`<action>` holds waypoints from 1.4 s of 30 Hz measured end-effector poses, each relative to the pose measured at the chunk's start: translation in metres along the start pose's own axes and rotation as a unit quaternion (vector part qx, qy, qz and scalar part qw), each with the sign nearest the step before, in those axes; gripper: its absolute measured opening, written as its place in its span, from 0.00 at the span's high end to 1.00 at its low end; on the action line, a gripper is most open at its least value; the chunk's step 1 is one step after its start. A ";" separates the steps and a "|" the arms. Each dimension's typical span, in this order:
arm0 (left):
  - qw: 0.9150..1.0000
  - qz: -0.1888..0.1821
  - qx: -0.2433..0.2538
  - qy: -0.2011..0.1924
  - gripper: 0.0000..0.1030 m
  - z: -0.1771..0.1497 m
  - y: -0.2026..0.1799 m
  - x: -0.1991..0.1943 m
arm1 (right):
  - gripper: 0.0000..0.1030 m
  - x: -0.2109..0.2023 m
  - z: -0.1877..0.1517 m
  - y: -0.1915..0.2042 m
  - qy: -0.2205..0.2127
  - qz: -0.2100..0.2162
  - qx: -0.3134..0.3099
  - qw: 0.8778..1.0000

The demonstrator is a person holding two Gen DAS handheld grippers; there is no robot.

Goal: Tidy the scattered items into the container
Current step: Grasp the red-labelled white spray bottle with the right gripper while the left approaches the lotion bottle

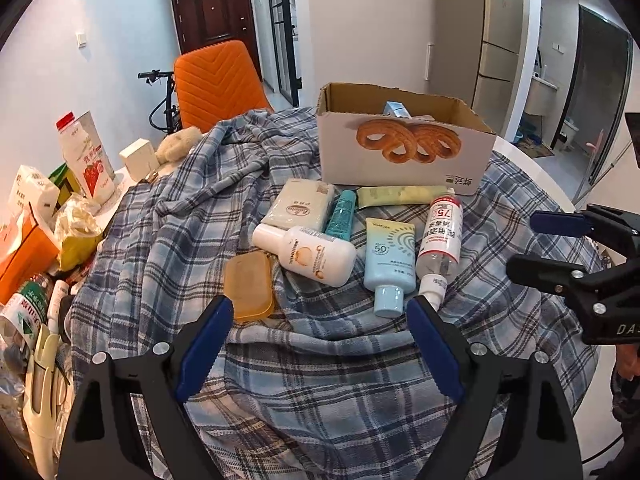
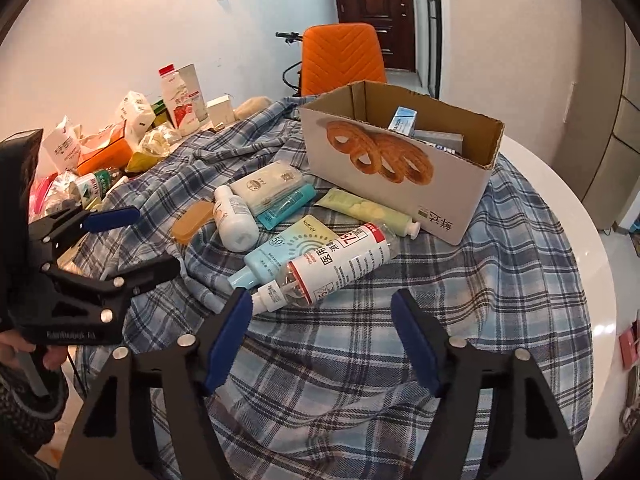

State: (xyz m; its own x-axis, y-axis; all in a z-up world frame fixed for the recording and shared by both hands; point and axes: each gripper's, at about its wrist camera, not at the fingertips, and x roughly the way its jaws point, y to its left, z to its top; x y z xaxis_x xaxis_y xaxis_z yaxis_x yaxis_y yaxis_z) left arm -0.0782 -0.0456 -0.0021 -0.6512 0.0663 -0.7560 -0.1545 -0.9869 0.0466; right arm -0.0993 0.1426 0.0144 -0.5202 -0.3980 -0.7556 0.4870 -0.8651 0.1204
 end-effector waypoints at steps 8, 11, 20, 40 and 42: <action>1.000 0.017 0.016 -0.004 0.35 0.006 -0.004 0.001 | 0.64 0.004 0.007 0.005 0.007 0.000 -0.003 1.000; 1.000 0.017 0.022 0.005 0.44 0.007 -0.003 0.005 | 0.73 0.015 0.009 0.003 0.028 0.011 0.006 1.000; 0.996 0.000 0.031 0.084 0.66 0.027 0.007 0.051 | 0.82 0.067 0.034 -0.017 0.125 0.044 0.097 0.986; 0.994 0.052 0.056 0.081 0.19 0.066 0.005 0.094 | 0.50 0.098 0.046 -0.022 0.155 -0.009 0.185 0.970; 0.994 0.050 0.059 0.083 0.15 0.067 0.005 0.098 | 0.53 0.096 0.044 -0.024 0.152 -0.001 0.179 0.972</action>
State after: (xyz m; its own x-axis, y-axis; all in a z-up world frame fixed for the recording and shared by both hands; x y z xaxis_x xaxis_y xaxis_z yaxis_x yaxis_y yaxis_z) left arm -0.1922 -0.0340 -0.0323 -0.5370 -0.0663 -0.8410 -0.1874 -0.9626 0.1955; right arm -0.1917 0.1116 -0.0321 -0.2636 -0.3344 -0.9048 0.1833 -0.9383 0.2934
